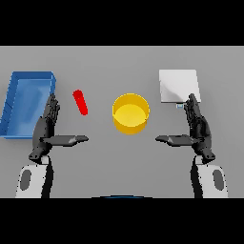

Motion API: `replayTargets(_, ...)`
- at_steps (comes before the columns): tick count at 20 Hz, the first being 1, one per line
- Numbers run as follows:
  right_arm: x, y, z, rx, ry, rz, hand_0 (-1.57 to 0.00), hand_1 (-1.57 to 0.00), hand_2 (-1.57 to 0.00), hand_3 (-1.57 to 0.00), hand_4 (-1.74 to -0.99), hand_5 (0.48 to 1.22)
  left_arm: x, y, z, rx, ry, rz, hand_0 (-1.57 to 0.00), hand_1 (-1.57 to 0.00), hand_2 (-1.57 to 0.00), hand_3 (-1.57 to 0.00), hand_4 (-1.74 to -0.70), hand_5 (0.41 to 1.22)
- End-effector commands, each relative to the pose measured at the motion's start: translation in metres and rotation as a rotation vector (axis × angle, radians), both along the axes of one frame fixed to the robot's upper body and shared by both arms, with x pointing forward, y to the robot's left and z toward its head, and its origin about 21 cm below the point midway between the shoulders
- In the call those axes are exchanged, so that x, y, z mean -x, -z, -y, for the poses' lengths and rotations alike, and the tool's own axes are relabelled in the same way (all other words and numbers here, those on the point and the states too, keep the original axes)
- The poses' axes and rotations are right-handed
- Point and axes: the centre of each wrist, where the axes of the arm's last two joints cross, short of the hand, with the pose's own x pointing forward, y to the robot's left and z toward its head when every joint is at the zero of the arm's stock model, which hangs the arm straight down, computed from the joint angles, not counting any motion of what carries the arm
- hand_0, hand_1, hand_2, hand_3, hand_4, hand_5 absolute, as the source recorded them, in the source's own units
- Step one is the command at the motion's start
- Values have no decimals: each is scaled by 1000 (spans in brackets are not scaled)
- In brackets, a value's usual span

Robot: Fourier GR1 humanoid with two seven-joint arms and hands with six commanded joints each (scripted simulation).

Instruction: Pick up the red beaker and tilt it to pour out 1 green nut into yellow bowl. Pick up the yellow bowl and place it on the metallic measuring scale.

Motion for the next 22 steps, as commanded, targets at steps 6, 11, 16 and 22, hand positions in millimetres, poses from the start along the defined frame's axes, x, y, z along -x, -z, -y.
replayTargets(6,-1,1,4,2,0,4,1,1,1,1,-1177,572,16,2,4,5,1,16,1,1,1,1,-1202,677)
replayTargets(11,10,-10,5,241,-47,72,1,1,1,1,-1193,582,40,-14,4,-140,83,53,1,1,1,1,-1200,672)
replayTargets(16,14,-11,9,193,-68,84,1,1,1,1,-1244,597,39,-17,6,-167,89,16,1,1,1,1,-1173,653)
replayTargets(22,12,-9,9,188,-99,98,1,1,1,1,-1291,623,13,-5,12,-182,87,-33,1,1,1,1,-1197,659)
